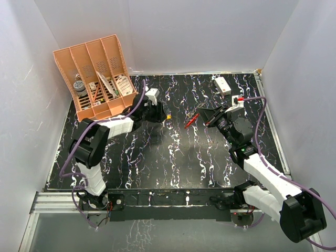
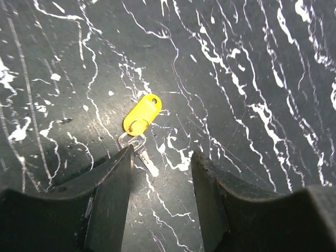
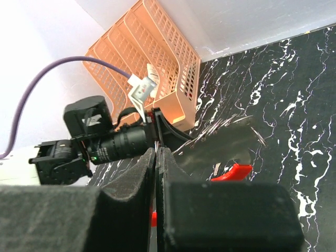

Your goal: Put the keys on the keyring

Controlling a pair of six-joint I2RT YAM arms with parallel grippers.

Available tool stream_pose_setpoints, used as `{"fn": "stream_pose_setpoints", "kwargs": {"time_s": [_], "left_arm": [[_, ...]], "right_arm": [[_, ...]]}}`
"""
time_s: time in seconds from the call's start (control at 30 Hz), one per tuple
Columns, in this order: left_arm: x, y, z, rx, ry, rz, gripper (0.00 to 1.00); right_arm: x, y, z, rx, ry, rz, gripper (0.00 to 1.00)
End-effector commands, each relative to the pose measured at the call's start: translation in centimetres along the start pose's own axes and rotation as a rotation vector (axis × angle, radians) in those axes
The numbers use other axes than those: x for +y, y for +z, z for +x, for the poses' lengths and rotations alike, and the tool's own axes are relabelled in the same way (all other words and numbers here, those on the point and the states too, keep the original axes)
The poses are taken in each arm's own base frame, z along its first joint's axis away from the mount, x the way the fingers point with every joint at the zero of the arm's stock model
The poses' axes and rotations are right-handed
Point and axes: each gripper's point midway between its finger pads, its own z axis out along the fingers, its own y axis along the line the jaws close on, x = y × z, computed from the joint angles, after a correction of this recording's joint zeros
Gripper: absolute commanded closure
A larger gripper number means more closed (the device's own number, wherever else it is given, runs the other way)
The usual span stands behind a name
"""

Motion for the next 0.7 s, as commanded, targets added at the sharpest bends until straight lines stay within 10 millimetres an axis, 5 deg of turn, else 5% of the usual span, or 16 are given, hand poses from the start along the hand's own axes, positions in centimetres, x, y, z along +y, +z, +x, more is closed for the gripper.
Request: {"fn": "stream_pose_setpoints", "kwargs": {"time_s": [0.0, 0.67], "left_arm": [[-0.7, 1.1, -0.4, -0.029, 0.105, 0.104, 0.54], [1.9, 3.8, 0.9, -0.035, 0.183, 0.084, 0.51]], "right_arm": [[1.4, -0.3, -1.9, -0.062, -0.023, -0.048, 1.00], [0.8, -0.2, -1.6, -0.051, -0.021, -0.046, 1.00]]}}
